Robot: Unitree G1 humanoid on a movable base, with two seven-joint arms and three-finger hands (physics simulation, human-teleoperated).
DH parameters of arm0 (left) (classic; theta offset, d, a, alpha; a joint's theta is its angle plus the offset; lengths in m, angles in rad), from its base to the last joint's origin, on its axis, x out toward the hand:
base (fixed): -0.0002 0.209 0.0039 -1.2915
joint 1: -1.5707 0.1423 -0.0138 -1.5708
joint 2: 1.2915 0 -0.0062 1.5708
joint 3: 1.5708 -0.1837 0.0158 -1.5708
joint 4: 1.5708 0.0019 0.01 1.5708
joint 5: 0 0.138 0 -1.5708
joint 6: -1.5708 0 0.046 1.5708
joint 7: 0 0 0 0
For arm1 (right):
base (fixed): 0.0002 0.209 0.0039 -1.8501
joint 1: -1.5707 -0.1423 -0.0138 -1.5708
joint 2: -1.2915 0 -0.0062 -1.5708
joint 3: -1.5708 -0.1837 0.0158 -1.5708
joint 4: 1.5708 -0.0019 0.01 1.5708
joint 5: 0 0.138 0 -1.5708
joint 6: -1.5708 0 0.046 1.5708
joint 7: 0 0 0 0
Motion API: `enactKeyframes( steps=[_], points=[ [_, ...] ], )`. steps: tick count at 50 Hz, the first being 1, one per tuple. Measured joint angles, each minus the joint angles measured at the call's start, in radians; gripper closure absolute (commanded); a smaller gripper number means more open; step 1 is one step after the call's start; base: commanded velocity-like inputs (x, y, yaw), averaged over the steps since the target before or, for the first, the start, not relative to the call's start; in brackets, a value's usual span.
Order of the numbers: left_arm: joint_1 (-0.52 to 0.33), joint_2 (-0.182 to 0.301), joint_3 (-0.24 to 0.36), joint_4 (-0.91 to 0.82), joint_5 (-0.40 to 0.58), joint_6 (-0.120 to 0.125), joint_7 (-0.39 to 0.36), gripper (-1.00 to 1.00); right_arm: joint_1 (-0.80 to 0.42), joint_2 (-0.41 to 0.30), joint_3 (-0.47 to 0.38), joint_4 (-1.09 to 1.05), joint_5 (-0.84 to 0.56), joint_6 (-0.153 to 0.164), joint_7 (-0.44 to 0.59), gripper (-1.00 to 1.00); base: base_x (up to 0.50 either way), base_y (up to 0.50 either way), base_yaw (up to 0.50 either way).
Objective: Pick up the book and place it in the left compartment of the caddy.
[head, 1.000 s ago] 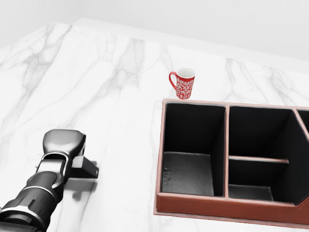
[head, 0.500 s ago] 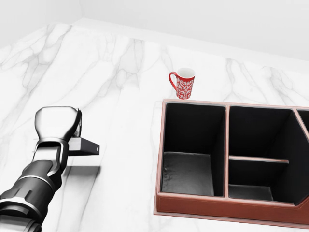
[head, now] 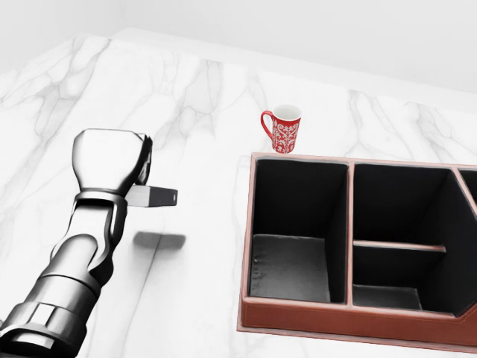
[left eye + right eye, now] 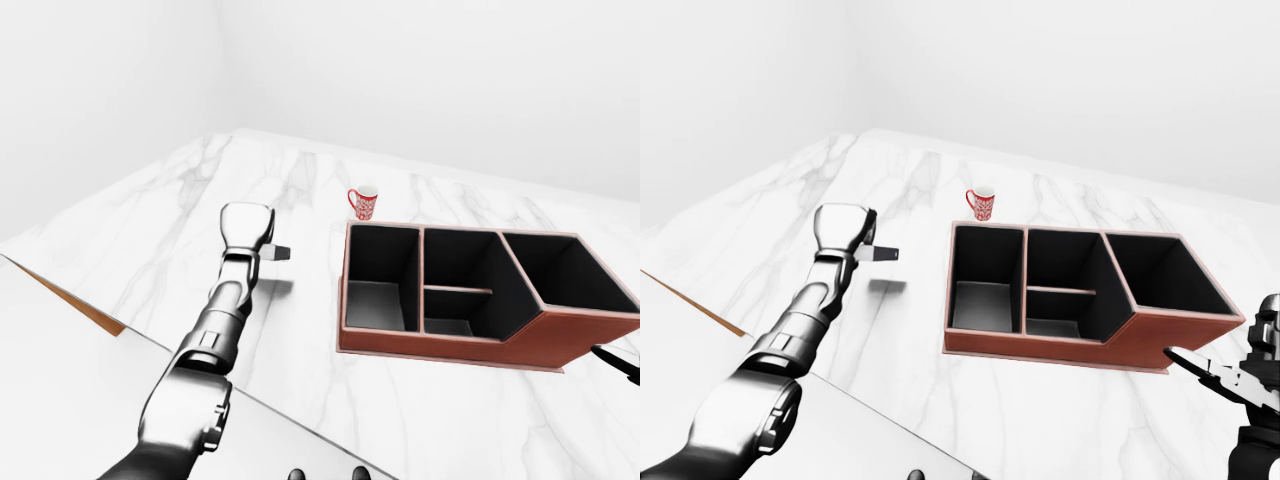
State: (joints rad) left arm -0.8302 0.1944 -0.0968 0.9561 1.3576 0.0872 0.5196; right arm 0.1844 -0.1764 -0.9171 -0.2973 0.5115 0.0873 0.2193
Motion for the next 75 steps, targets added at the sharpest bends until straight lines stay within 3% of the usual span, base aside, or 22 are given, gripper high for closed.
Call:
enactKeyframes(
  steps=[18, 42, 57, 75],
  points=[
    [0.151, -0.054, 0.021, -0.523, 0.11, 0.0, -0.199, 1.0, 0.002, 0.001, -0.001, -0.004, 0.001, 0.0, 0.001, -1.0, 0.0, 0.0, 0.0],
    [0.277, -0.154, -0.005, -0.989, 0.249, -0.004, -0.457, 1.0, 0.002, 0.004, 0.002, -0.004, -0.003, 0.0, 0.005, -1.0, 0.0, 0.0, 0.0],
    [0.34, -0.22, -0.046, -1.144, 0.296, -0.033, -0.53, 1.0, 0.002, 0.005, 0.003, -0.004, -0.004, 0.0, 0.007, -1.0, 0.0, 0.0, 0.0],
    [0.414, -0.291, -0.119, -1.264, 0.332, -0.094, -0.57, 1.0, 0.003, 0.007, 0.005, -0.006, -0.004, 0.0, 0.009, -1.0, 0.0, 0.0, 0.0]
  ],
)
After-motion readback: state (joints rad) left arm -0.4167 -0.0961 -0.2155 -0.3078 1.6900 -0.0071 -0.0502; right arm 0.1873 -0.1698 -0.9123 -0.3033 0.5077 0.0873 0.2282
